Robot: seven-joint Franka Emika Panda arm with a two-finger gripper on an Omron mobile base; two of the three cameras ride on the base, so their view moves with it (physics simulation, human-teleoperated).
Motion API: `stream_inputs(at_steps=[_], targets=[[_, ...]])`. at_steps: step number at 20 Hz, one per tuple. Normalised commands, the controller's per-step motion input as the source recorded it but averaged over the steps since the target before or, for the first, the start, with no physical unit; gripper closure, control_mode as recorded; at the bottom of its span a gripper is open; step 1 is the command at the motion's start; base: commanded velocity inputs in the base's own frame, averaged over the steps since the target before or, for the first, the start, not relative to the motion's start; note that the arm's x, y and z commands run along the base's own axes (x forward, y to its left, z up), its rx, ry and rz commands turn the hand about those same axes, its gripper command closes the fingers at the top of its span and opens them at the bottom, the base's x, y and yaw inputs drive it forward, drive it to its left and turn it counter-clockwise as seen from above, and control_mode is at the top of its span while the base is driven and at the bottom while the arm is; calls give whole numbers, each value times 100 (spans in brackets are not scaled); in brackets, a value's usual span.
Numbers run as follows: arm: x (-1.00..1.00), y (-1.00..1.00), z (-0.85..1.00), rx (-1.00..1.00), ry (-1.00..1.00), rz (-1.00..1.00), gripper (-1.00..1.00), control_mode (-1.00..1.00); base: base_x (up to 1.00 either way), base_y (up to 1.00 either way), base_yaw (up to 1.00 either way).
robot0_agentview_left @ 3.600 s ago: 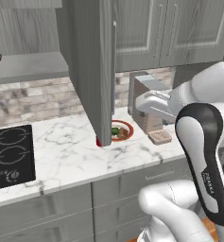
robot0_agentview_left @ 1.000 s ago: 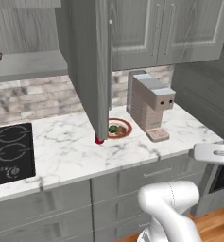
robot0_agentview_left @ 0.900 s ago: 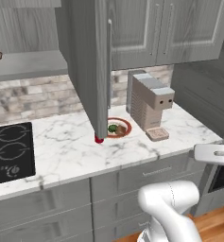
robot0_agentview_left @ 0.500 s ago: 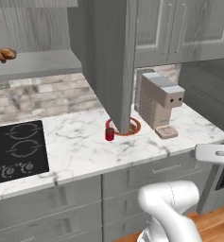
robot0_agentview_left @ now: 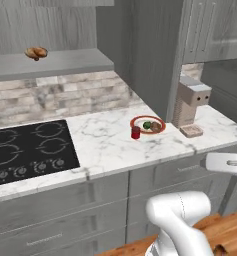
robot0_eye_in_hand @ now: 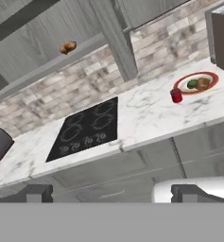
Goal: Pick the avocado and bread from the counter and place them on the plate. Then pick the jam from the cabinet and place it next to the plate. Lastly close the cabinet door.
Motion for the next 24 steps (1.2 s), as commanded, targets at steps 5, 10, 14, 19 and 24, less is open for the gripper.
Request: stream_inputs(at_steps=[5,10,14,19,24], targets=[[0,0,0,0,0,0,-100,100,-7,63,0],[0,0,0,0,0,0,-100,100,3,67,0],[0,0,0,0,0,0,-100,100,4,73,1],[0,0,0,0,0,0,-100,100,4,71,0],[0,0,0,0,0,0,-100,100,6,65,0]])
